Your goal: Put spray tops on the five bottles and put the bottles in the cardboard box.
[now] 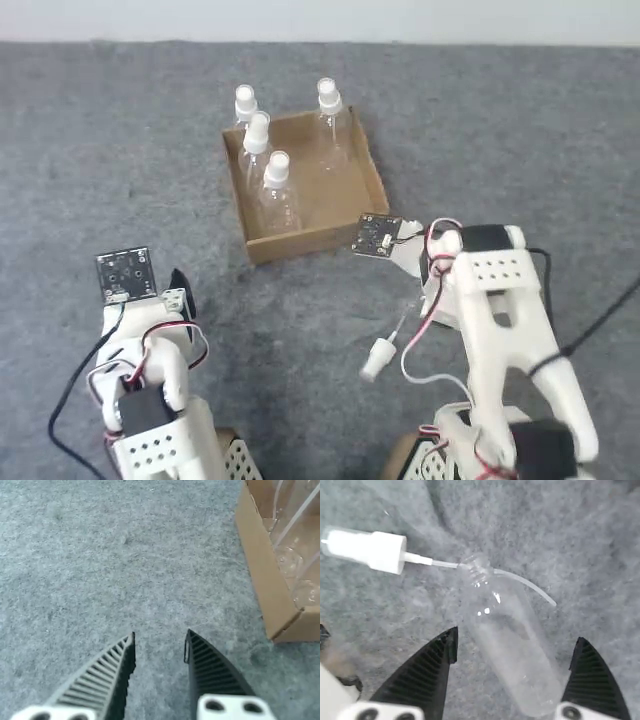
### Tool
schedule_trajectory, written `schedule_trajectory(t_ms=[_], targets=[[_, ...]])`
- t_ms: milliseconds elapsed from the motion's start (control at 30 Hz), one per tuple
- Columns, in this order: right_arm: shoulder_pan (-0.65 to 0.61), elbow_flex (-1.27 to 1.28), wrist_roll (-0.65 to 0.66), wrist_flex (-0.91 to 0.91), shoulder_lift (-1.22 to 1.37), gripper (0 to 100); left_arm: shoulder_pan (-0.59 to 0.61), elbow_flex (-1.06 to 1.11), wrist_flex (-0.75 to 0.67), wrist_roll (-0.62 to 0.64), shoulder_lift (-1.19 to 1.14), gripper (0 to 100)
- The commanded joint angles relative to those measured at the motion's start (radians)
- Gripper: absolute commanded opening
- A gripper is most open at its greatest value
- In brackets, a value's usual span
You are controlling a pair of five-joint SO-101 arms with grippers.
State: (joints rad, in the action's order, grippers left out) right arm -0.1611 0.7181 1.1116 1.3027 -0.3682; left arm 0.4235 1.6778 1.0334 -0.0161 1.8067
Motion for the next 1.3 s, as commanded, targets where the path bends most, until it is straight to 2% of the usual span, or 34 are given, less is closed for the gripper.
schedule_trajectory(t_ms=[0, 367, 567, 767, 1067, 1167, 1267], targets=[[0.024, -0.012, 0.044, -0.064, 0.058, 30.7, -0.005, -0.013, -0.031, -0.011, 0.018, 16], [0.036, -0.012, 0.046, -0.206, 0.211, 29.7, -0.005, -0.013, -0.029, -0.011, 0.018, 16], [0.088, -0.014, 0.037, -0.254, 0.228, 15.6, -0.005, -0.013, -0.029, -0.011, 0.018, 16], [0.099, -0.017, -0.16, -0.251, 0.214, 11.1, -0.005, -0.013, -0.029, -0.011, 0.018, 16], [0.101, -0.02, -0.5, -0.243, 0.213, 11.2, -0.005, -0.013, -0.029, -0.011, 0.018, 16], [0.101, -0.02, -0.552, -0.243, 0.22, 11.7, -0.005, -0.013, -0.028, -0.011, 0.018, 16], [0.094, -0.02, -0.54, -0.245, 0.223, 12.0, -0.005, -0.013, -0.028, -0.011, 0.018, 16]])
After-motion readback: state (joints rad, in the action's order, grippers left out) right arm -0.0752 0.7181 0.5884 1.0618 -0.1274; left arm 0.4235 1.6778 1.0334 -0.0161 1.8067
